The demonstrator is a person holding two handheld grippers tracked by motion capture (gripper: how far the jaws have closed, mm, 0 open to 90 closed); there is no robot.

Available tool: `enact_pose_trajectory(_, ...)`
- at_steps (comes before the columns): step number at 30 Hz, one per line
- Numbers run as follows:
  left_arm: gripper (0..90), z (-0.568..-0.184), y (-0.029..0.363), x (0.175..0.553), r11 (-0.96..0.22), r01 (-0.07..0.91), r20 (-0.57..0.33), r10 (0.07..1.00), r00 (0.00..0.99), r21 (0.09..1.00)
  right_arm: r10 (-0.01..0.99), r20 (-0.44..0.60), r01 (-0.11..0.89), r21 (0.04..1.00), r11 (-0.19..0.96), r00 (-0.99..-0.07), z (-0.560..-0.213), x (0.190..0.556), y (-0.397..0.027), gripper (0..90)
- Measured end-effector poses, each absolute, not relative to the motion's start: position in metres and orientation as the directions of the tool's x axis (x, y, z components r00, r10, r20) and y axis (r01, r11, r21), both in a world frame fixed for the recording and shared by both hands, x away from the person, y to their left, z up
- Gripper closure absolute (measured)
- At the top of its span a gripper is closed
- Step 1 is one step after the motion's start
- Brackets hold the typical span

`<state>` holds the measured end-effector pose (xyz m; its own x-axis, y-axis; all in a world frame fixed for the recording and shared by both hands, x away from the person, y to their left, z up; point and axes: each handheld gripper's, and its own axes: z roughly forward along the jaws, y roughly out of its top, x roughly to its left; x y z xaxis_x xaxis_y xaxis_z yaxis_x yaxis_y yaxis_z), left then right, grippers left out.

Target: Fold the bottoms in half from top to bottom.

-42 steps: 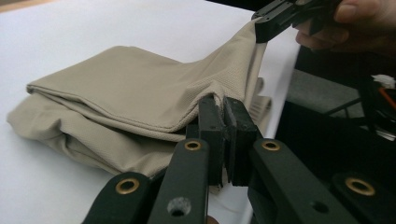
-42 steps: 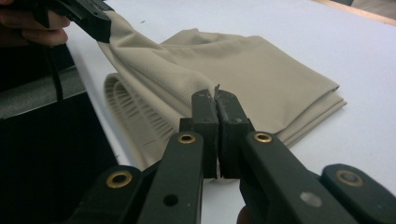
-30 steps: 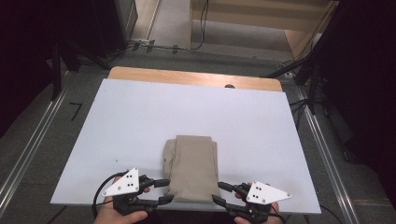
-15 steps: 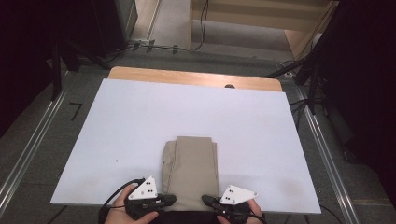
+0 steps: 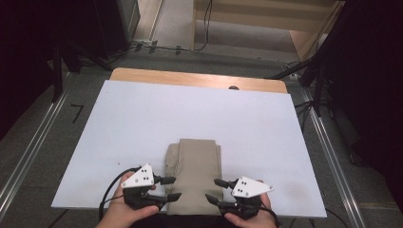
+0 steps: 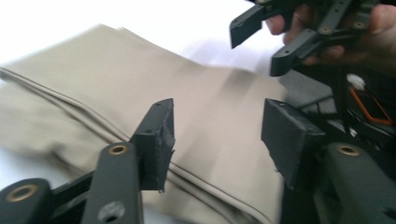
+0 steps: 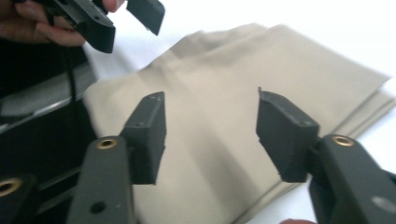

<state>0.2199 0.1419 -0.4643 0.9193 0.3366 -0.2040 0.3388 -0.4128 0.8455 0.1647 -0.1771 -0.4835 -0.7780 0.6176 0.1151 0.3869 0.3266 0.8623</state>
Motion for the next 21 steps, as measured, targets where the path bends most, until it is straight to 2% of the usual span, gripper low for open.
enact_pose_trajectory(4, 31.5, -0.455, 0.140, 0.245, -0.419, 0.348, -0.208, 0.343, 0.916, 0.839, 0.629, 0.120, 0.398, 0.859, 0.323, -0.768, -0.477, 0.186, -0.181, 32.6)
enact_pose_trajectory(7, 24.8, -0.449, 0.136, 0.264, -0.376, 0.369, -0.242, 0.343, 0.907, 0.850, 0.629, 0.115, 0.391, 0.863, 0.320, -0.769, -0.474, 0.202, -0.182, 31.7)
enact_pose_trajectory(10, 11.7, -0.450, 0.131, 0.283, -0.378, 0.380, -0.251, 0.347, 0.903, 0.844, 0.632, 0.123, 0.387, 0.872, 0.299, -0.765, -0.470, 0.218, -0.182, 31.2)
enact_pose_trajectory(14, 4.2, -0.457, 0.125, 0.307, -0.379, 0.415, -0.266, 0.387, 0.883, 0.827, 0.642, 0.132, 0.410, 0.860, 0.305, -0.755, -0.471, 0.244, -0.180, 25.4)
enact_pose_trajectory(21, 4.1, -0.478, 0.118, 0.343, -0.404, 0.486, -0.293, 0.451, 0.843, 0.775, 0.669, 0.138, 0.474, 0.808, 0.350, -0.730, -0.487, 0.282, -0.175, 17.7)
